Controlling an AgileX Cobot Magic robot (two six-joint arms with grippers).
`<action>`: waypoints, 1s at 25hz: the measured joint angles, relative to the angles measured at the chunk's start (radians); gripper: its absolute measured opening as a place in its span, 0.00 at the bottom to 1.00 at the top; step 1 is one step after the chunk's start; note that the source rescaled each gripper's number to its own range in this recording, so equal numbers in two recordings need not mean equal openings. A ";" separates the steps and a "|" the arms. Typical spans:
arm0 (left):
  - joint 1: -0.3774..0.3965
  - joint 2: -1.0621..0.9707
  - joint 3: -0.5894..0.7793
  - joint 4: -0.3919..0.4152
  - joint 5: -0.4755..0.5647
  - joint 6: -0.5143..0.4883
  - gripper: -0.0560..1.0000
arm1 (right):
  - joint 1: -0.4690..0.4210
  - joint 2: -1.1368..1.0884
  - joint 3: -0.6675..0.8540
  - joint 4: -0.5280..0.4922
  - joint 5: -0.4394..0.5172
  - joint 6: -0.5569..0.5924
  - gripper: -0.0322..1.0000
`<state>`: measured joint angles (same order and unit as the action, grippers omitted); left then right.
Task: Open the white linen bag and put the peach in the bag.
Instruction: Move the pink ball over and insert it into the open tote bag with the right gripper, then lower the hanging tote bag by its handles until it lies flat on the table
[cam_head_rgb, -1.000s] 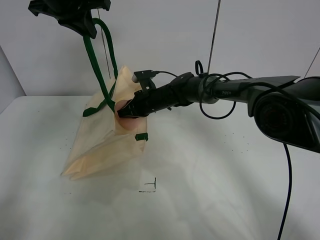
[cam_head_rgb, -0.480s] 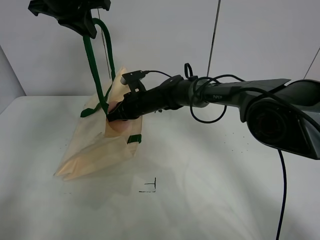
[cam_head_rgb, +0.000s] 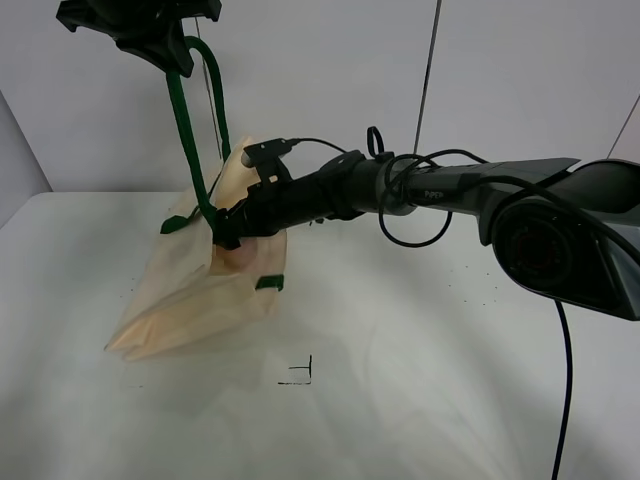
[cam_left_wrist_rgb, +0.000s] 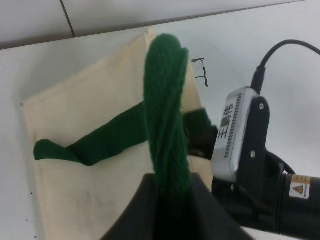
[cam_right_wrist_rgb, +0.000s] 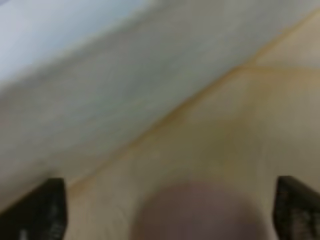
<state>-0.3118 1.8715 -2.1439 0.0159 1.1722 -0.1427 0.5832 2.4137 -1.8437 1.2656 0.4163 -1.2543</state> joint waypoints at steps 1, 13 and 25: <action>0.000 0.000 0.000 0.000 0.000 0.000 0.05 | 0.000 0.000 0.000 -0.017 -0.006 0.025 0.97; 0.000 0.001 0.000 0.000 0.000 0.000 0.05 | -0.007 -0.120 -0.004 -0.809 0.282 0.827 1.00; 0.000 0.001 0.000 0.000 0.000 0.000 0.05 | -0.213 -0.139 -0.078 -1.095 0.602 1.154 1.00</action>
<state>-0.3118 1.8722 -2.1439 0.0158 1.1722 -0.1427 0.3705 2.2747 -1.9220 0.1707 1.0184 -0.0999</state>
